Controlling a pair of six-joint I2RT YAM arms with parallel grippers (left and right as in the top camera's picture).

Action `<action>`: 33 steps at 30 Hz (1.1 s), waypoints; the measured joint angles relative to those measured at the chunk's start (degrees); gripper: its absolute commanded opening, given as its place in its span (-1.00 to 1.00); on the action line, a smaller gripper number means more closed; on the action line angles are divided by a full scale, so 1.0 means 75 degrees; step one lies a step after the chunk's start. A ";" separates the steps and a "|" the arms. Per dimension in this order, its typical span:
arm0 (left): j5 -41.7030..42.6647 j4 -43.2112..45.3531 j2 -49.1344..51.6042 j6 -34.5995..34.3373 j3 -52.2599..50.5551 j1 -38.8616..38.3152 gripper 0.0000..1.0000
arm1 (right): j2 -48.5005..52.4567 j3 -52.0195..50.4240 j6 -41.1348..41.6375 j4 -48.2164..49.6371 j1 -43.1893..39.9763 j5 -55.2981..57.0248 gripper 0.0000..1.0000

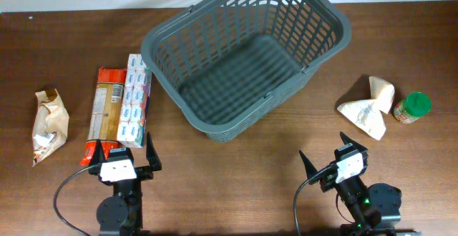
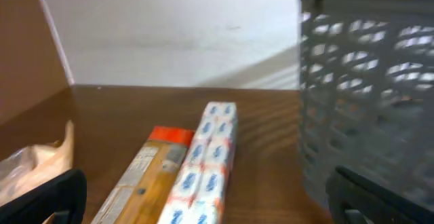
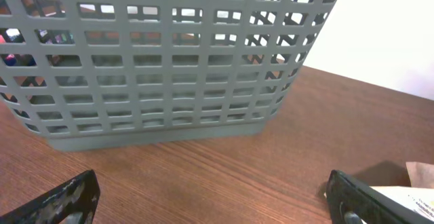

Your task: Pack container

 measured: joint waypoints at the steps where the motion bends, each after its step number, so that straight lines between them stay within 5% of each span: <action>1: 0.0143 0.0131 0.0003 0.0000 0.0020 0.0000 0.99 | 0.0000 0.0000 -0.0003 -0.0012 0.0000 0.0009 0.98; 6: 0.0659 0.0586 0.0012 0.0000 0.0935 0.0000 0.98 | 0.0000 0.0006 0.0032 0.0017 0.0000 -0.0262 0.97; 11: 0.0714 -0.1635 0.0731 0.0006 0.3092 0.0000 0.99 | 0.0239 0.1000 0.0224 -0.1070 0.0000 -0.0446 0.98; 18: 0.0868 -0.4605 0.3923 0.0227 0.7111 0.0000 0.99 | 0.2448 0.4654 0.0341 -0.3383 0.0000 0.0341 0.98; 27: 0.2055 -0.8626 0.8017 0.0609 1.2680 0.0000 0.99 | 0.7280 1.0622 -0.0029 -0.6496 -0.0009 0.0801 0.97; 33: 0.3191 -0.9882 0.9498 0.0484 1.4554 0.0000 0.99 | 0.9320 1.3610 -0.0035 -0.7568 -0.0006 -0.0233 0.97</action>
